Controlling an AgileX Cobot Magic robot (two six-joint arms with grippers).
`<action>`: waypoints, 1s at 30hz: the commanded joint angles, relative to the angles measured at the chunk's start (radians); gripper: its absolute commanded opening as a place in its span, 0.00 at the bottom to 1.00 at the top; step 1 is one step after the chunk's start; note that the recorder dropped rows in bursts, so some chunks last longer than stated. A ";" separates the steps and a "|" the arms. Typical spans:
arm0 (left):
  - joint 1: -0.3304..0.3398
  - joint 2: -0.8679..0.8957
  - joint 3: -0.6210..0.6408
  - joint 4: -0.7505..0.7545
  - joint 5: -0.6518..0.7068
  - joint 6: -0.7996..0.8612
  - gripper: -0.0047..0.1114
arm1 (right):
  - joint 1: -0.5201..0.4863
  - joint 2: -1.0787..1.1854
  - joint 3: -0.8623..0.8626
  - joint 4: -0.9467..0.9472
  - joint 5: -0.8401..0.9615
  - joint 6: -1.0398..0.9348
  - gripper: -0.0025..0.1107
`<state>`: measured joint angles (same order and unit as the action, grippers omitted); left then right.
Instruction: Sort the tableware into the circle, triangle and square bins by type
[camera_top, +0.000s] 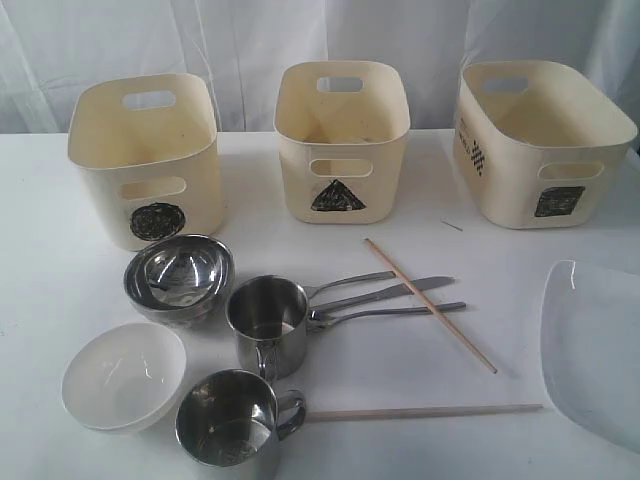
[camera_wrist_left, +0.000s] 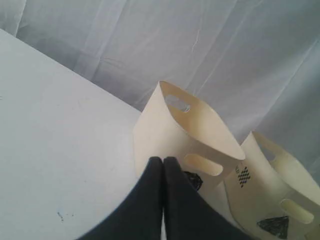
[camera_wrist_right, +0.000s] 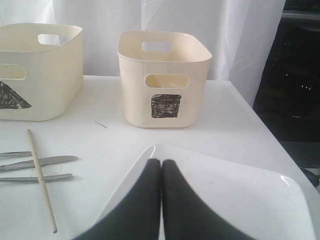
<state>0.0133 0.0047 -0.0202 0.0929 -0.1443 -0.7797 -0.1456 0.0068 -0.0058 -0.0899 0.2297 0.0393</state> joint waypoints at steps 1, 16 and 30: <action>0.005 -0.005 -0.029 -0.010 -0.046 -0.040 0.04 | -0.004 -0.007 0.006 -0.007 -0.007 0.002 0.02; -0.192 0.308 -0.380 0.001 0.420 0.215 0.04 | -0.004 -0.007 0.006 -0.007 -0.010 0.002 0.02; -0.277 1.091 -0.599 -0.093 0.559 0.710 0.63 | -0.004 -0.007 0.006 -0.007 -0.010 0.002 0.02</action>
<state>-0.2558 1.0337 -0.6044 0.0069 0.4100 -0.0745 -0.1456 0.0068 -0.0058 -0.0899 0.2297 0.0393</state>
